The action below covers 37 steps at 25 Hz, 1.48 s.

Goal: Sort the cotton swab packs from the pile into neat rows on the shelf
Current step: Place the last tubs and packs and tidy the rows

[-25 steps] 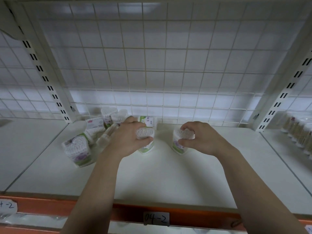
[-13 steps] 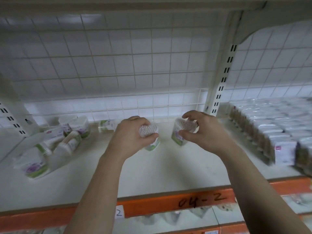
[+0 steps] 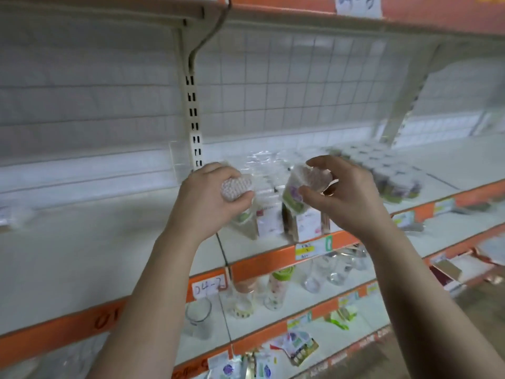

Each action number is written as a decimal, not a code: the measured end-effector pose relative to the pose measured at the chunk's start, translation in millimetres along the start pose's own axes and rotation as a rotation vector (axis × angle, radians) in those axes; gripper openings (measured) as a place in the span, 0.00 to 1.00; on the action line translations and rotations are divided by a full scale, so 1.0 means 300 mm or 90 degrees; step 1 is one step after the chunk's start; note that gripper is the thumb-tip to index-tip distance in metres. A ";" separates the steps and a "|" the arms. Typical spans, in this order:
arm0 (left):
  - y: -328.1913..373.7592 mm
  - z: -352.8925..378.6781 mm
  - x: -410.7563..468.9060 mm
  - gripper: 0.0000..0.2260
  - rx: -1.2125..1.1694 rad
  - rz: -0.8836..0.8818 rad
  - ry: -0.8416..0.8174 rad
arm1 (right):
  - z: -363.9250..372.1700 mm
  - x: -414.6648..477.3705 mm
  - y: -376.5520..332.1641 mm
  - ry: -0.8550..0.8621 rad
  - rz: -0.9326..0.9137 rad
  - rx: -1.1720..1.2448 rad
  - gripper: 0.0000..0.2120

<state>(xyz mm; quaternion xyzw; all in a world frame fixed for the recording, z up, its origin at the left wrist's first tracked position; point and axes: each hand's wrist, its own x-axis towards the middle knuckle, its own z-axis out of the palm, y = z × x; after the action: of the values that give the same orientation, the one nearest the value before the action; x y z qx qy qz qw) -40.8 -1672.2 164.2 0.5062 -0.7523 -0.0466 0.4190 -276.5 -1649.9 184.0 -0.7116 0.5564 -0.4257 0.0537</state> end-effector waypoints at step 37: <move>0.267 0.750 0.698 0.12 -0.009 -0.095 0.061 | -0.056 0.946 1.001 -0.268 -0.092 -0.105 0.20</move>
<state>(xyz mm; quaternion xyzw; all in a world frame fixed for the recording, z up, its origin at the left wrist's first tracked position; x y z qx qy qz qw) -279.6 -1881.0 180.8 0.5595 -0.6912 -0.0586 0.4536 -506.5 -1993.4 184.4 -0.8247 0.5133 -0.2237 0.0797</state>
